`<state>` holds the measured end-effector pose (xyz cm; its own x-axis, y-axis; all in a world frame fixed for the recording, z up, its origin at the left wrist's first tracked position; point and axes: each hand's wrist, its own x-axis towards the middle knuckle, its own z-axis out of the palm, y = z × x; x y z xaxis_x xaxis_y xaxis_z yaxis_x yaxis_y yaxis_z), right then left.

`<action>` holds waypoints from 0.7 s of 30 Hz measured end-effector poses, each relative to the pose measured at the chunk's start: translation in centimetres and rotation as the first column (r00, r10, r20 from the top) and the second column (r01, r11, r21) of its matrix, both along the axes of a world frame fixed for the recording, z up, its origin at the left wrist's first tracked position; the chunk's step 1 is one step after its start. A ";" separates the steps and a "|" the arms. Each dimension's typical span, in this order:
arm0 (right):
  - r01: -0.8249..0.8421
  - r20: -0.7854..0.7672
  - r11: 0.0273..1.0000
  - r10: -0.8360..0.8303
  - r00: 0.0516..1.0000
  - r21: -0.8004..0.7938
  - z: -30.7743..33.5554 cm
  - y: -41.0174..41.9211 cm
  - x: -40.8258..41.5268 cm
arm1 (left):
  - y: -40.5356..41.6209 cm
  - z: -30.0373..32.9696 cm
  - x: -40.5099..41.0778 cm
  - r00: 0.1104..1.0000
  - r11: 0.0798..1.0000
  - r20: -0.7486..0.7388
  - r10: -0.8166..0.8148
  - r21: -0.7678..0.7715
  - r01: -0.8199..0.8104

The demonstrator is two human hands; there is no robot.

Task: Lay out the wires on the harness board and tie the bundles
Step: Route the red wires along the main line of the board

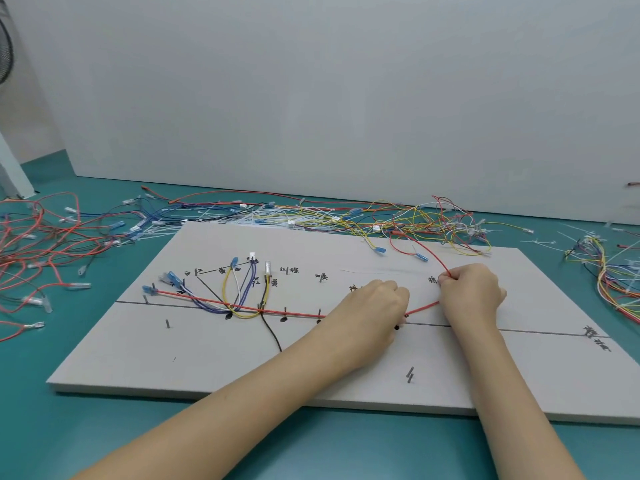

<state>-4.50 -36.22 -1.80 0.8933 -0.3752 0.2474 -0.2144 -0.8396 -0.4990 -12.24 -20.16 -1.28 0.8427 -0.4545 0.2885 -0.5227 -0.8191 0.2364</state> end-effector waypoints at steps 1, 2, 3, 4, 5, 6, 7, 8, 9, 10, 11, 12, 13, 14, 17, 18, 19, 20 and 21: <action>-0.010 0.002 1.000 0.010 1.000 0.003 0.0 0.5 0.2 | 0.4 0.0 0.0 1.000 1.000 -0.012 0.012 0.000 -0.012; -0.020 0.004 1.000 0.020 1.000 0.002 0.0 1.0 0.4 | 0.9 0.1 0.1 0.999 1.000 -0.024 0.022 -0.003 -0.022; -0.029 0.005 1.000 0.029 1.000 -0.001 -0.1 1.5 0.6 | 1.4 0.2 0.1 0.999 0.999 -0.035 0.031 -0.007 -0.031; -0.036 0.005 0.999 0.036 0.999 -0.002 -0.1 2.0 0.7 | 1.9 0.3 0.2 0.998 0.999 -0.045 0.040 -0.014 -0.041; -0.043 0.005 0.999 0.043 0.999 0.001 -0.1 2.4 0.9 | 2.3 0.3 0.3 0.997 0.998 -0.054 0.049 -0.024 -0.050; -0.050 0.005 0.999 0.050 0.999 0.008 -0.1 2.6 1.0 | 2.6 0.4 0.3 0.996 0.998 -0.063 0.057 -0.033 -0.059; -0.058 0.004 0.998 0.058 0.998 0.016 0.0 2.6 1.1 | 2.7 0.4 0.4 0.996 0.997 -0.070 0.063 -0.041 -0.066; -0.071 0.001 0.997 0.071 0.997 0.025 0.1 2.5 1.2 | 2.7 0.4 0.4 0.995 0.996 -0.076 0.066 -0.049 -0.070; -0.089 -0.004 0.995 0.089 0.996 0.041 0.3 2.3 1.1 | 2.7 0.5 0.3 0.994 0.995 -0.085 0.069 -0.064 -0.075; -0.113 -0.006 0.991 0.113 0.994 0.069 0.5 2.0 1.1 | 2.7 0.5 0.3 0.992 0.992 -0.101 0.074 -0.090 -0.083; -0.141 0.001 0.983 0.142 0.990 0.115 0.7 1.6 1.0 | 2.7 0.5 0.2 0.989 0.987 -0.125 0.080 -0.126 -0.096; -0.174 0.025 0.969 0.172 0.985 0.176 1.0 1.3 0.8 | 2.7 0.5 0.2 0.985 0.981 -0.150 0.086 -0.161 -0.111; -0.209 0.067 0.946 0.198 0.978 0.248 1.2 1.0 0.7 | 2.7 0.6 0.2 0.981 0.974 -0.173 0.091 -0.188 -0.124; -0.242 0.116 0.915 0.216 0.970 0.323 1.3 0.9 0.4 | 2.7 0.6 0.1 0.977 0.970 -0.193 0.096 -0.204 -0.135; -0.280 0.216 0.838 0.199 0.956 0.469 1.4 0.6 -0.1 | 2.7 0.5 0.2 0.963 0.955 -0.249 0.100 -0.249 -0.163; -0.278 0.229 0.814 0.183 0.956 0.510 1.3 0.5 -0.2 | 2.8 0.4 0.3 0.959 0.947 -0.265 0.096 -0.274 -0.171; -0.272 0.233 0.787 0.168 0.958 0.553 1.3 0.4 -0.3 | 2.9 0.3 0.4 0.955 0.936 -0.281 0.090 -0.305 -0.178; -0.266 0.230 0.763 0.157 0.960 0.589 1.2 0.2 -0.3 | 3.1 0.3 0.4 0.952 0.924 -0.293 0.084 -0.335 -0.185; -0.263 0.229 0.744 0.151 0.962 0.615 1.2 0.1 -0.3 | 3.2 0.3 0.5 0.950 0.911 -0.302 0.079 -0.364 -0.192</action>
<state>-4.85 -36.10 -0.60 0.9386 -0.3053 0.1607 0.0534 -0.3317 -0.9419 -11.76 -16.98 -0.97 0.9589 -0.2310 0.1649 -0.2811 -0.6924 0.6645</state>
